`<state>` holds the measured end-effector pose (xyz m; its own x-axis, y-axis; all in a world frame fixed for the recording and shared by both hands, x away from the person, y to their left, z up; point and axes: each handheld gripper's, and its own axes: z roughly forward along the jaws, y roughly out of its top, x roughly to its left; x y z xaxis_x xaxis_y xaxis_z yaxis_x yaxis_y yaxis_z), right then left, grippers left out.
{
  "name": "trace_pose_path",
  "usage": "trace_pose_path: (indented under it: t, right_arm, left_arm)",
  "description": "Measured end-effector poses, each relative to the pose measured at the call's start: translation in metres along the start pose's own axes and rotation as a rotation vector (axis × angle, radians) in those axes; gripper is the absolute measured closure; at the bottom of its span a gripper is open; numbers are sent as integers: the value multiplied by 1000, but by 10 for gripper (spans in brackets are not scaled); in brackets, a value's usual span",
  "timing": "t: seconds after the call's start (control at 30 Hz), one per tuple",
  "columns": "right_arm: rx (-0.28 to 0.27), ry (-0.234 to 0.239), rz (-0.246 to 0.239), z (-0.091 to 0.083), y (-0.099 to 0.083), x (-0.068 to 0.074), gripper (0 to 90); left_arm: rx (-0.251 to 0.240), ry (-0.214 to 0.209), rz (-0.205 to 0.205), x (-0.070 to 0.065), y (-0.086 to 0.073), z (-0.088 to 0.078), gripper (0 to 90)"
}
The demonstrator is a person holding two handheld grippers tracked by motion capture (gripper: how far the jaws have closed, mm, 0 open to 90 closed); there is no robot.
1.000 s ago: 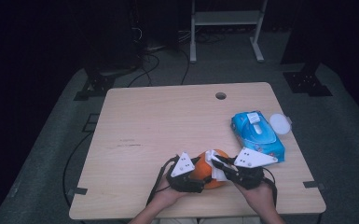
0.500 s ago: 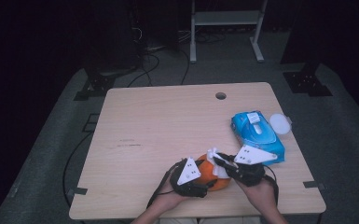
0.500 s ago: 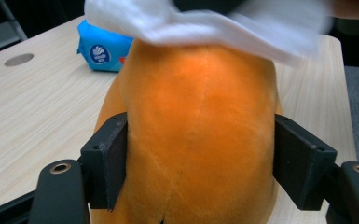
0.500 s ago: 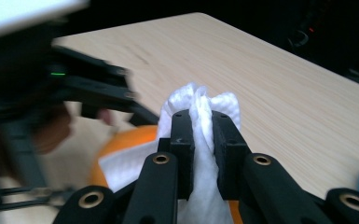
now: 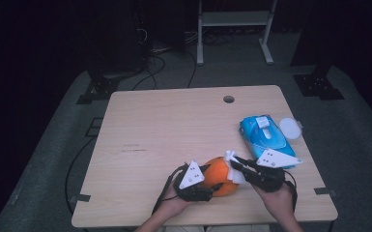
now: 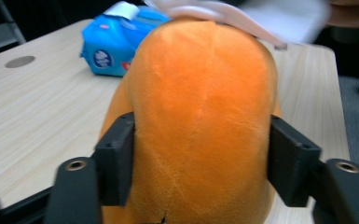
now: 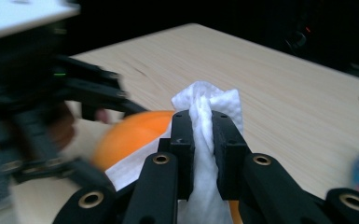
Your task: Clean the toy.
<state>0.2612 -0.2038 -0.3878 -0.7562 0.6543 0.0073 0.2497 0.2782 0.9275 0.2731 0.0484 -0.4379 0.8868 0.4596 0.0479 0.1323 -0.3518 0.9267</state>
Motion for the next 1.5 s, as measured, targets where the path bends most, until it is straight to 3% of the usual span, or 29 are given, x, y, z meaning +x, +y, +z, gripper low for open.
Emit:
trace_pose_path:
  t: [0.1, 0.23, 0.3, 0.37, 0.43, 0.57, 0.7, 0.8, 0.97, 1.07, 1.13, 1.2, 1.3, 1.4, 1.43, 1.5]
  right_arm:
    - [-13, 10, -29, 0, 3, 8, 796]
    - [-6, 26, 54, 2, -4, -4, 796]
    - [-15, 32, 27, 1, -1, 5, 796]
    - [-26, 75, 5, 3, 4, 16, 796]
    - [-4, 61, -47, 8, 6, 25, 796]
    - [4, 53, 14, 7, -3, 11, 796]
    - [37, 36, 27, 11, -11, 5, 796]
    - [44, 20, 46, 11, -14, -1, 796]
    - [57, -7, 89, 9, -22, -14, 796]
    - [64, -16, 109, 8, -25, -20, 795]
    - [64, -24, 112, 8, -25, -20, 795]
    - [42, -34, 100, 5, -21, -17, 795]
    - [-10, 5, 65, 1, -10, -3, 795]
    - [-1, 39, -8, 7, -2, 17, 795]
    - [1, 38, -21, 9, -2, 19, 795]
    - [8, 35, -4, 11, -4, 15, 795]
  left_arm:
    - [-4, 1, 4, 0, 7, -10, 399]
    - [22, -11, 8, 0, 13, -17, 417]
    - [53, -22, 7, 0, 15, -15, 415]
    - [60, -21, 14, -2, 15, -12, 415]
    - [71, -12, 37, -5, 17, -13, 416]
    - [74, -24, 47, -6, 17, -15, 412]
    - [50, -37, 30, 0, 10, -7, 232]
    - [41, -52, -15, 10, 3, -5, 103]
    - [51, -103, -84, 23, -8, 1, 46]
    - [53, -117, -100, 23, -10, 2, 108]
    - [59, -93, -85, 21, -6, 0, 232]
    - [60, -75, -75, 20, -2, -3, 302]
    - [69, -46, -38, 15, 3, -6, 336]
    - [64, -37, -26, 12, 6, -8, 354]
    - [62, -35, -20, 11, 7, -10, 358]
    - [43, -40, -34, 12, 9, -15, 376]
